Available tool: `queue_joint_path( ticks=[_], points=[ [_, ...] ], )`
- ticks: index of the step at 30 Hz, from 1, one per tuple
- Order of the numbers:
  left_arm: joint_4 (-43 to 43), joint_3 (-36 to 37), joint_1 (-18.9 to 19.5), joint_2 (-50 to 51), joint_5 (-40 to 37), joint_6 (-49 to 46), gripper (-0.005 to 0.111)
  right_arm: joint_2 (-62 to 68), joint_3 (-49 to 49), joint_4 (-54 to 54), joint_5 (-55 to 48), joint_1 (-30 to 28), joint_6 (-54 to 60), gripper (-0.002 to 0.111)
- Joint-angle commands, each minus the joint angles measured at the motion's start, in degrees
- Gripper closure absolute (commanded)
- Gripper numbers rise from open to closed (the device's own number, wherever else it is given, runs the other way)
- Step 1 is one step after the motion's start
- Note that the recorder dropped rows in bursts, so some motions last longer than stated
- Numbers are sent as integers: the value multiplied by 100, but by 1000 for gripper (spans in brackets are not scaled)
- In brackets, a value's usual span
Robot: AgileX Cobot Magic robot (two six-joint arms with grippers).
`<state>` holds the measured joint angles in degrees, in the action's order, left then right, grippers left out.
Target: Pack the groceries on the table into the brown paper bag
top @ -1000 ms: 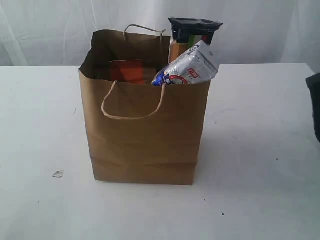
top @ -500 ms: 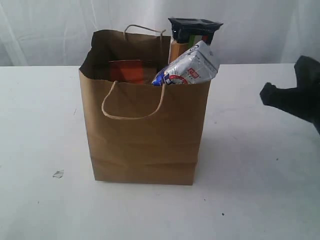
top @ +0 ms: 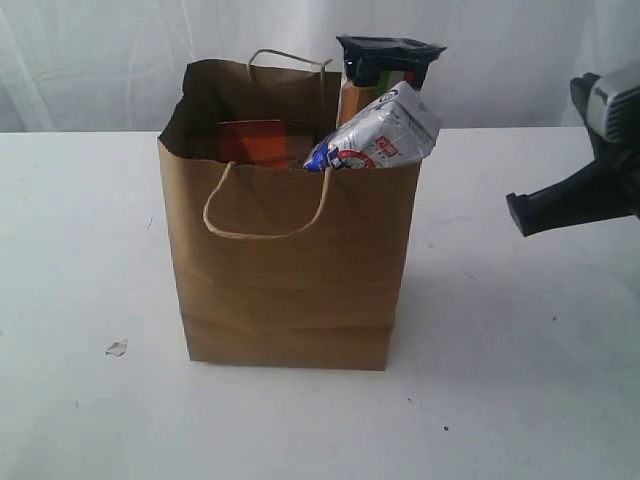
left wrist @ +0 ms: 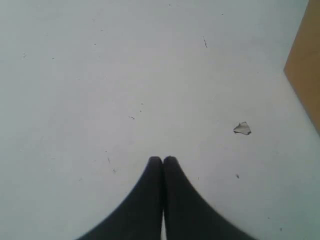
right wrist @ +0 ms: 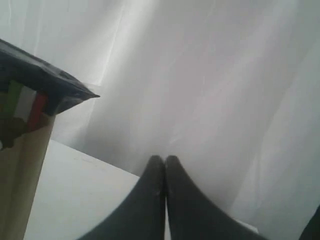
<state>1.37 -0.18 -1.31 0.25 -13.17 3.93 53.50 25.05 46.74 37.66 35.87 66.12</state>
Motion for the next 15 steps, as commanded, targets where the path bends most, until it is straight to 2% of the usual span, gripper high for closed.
queue_joint_path(
  ticks=[1,11,15],
  points=[
    [28,18,-10,-25,-15,12,107,-282,44,-11,-263,-48,66,108],
    [28,18,-10,-25,-15,12,107,-678,44,-55,-104,-48,-85,108],
    [28,18,-10,-25,-15,12,107,-1567,32,-21,-1355,-474,211,108]
  ],
)
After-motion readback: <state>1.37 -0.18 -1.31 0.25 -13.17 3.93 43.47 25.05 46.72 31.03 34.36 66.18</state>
